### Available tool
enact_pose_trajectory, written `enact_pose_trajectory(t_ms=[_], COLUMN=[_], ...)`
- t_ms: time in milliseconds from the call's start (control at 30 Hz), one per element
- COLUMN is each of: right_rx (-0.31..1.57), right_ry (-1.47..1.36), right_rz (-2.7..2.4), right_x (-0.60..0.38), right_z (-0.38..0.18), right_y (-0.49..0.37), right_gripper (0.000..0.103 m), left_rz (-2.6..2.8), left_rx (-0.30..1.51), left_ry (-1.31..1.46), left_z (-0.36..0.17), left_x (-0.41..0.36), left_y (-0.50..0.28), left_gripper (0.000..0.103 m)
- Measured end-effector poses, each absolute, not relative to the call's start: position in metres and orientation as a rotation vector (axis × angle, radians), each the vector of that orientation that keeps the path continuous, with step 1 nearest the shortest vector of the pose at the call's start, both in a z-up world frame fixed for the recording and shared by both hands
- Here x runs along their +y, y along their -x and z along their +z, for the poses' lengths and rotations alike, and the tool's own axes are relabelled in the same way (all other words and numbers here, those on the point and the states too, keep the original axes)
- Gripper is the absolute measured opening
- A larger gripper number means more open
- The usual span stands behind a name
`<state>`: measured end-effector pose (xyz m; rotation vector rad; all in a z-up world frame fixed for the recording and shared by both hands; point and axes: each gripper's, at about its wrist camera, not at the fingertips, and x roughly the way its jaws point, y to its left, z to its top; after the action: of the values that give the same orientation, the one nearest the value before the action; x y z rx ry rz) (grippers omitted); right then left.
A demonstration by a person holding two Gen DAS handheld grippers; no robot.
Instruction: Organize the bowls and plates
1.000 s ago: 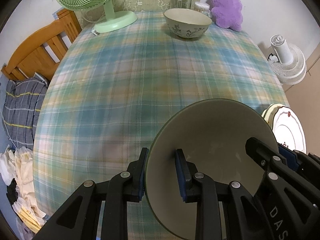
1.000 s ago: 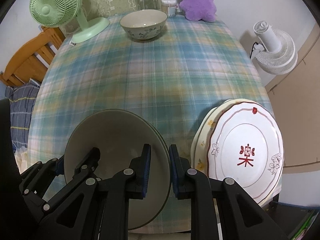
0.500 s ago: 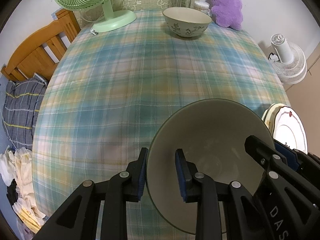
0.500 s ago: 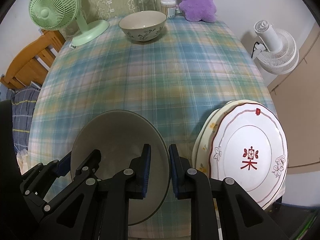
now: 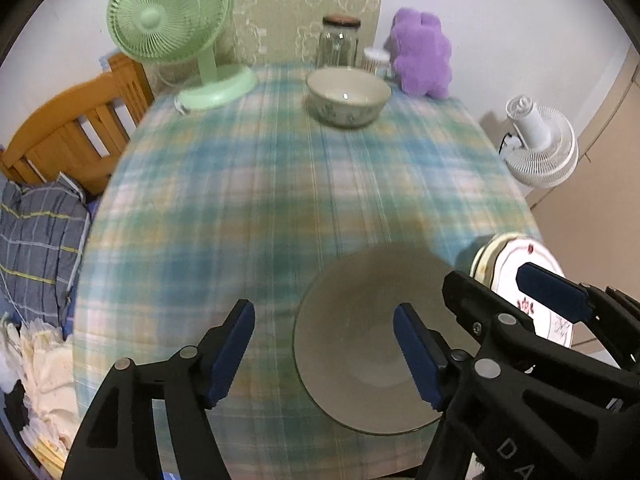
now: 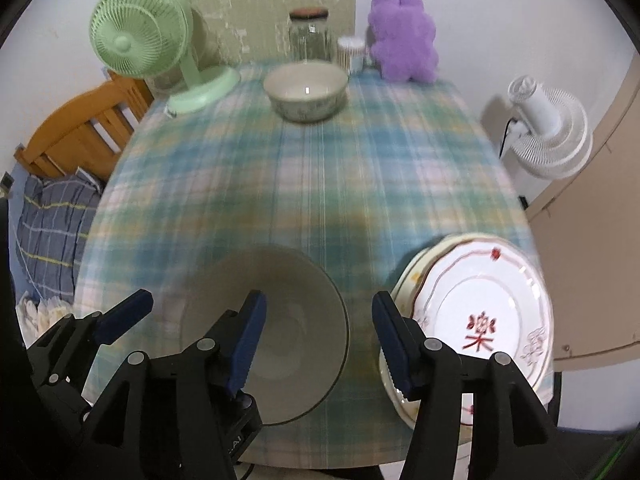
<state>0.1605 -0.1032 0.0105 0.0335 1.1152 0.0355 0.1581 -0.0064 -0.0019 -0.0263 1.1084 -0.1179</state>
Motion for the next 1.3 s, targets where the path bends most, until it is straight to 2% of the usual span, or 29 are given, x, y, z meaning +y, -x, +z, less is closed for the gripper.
enact_pose_trajectory(t_ms=[300, 600, 833, 933, 1300], right_rx=[1.026, 0.963, 0.957, 0.947, 0.889], right_ry=[-0.029, -0.052, -0.037, 0.0, 0.061], right_rz=[0.013, 0.066, 0.126, 0.135, 0.202], right_x=[-0.105, -0.126, -0.144, -0.15, -0.162], right_z=[0.053, 0.073, 0.077, 0.077, 0.069], right_y=[-0.173, -0.213, -0.268, -0.292, -0.369], right_gripper=[0.06, 0.061, 0.062, 0.071, 0.072], left_rz=[-0.102, -0.035, 0.047, 0.069, 0.157], left_rx=[1.017, 0.963, 0.971, 0.974, 0.954], left_ry=[0.023, 0.025, 0.025, 0.039, 0.031], left_z=[0.035, 0.057, 0.06, 0.056, 0.045], left_x=[-0.009, -0.029, -0.05, -0.055, -0.067], left_y=[-0.177, -0.217, -0.267, -0.284, -0.355], left_gripper=[0.075, 0.074, 0.074, 0.075, 0.076])
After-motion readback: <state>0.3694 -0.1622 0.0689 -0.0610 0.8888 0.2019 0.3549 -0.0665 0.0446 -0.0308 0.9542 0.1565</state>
